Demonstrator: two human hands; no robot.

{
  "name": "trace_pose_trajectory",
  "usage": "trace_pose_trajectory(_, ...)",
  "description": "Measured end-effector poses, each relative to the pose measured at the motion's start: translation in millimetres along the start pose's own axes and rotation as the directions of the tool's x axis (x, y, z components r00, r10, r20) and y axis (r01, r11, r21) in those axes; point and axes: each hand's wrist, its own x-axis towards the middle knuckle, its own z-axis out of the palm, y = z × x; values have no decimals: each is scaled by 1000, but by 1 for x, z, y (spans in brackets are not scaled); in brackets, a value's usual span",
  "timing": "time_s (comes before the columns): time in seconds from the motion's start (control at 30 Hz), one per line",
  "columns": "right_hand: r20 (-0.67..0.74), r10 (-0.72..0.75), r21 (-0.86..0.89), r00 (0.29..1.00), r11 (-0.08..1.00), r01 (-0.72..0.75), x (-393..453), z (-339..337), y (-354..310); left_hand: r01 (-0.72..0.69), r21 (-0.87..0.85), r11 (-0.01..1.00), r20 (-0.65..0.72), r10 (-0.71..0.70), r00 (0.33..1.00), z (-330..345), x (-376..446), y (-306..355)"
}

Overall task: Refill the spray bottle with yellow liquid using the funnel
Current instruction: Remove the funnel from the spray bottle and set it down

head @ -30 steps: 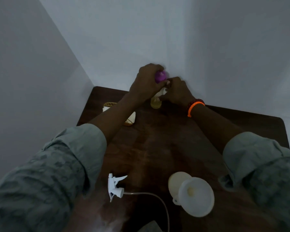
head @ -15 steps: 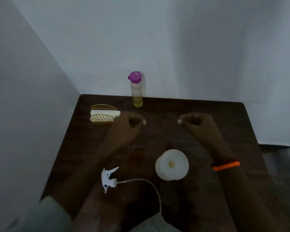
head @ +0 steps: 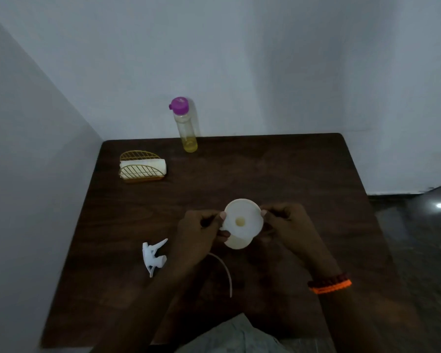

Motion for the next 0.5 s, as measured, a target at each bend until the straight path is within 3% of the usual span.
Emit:
trace_pose_trajectory(0.2, -30, -65, -7, 997, 998, 64, -2, -1, -10, -16, -30, 999, -45, 15, 999, -1, -1, 5)
trace_pose_trajectory(0.5, 57, -21, -34, 998, 999, 23, -3, -4, -20, 51, -139, 989, 32, -47, 998, -5, -6, 11)
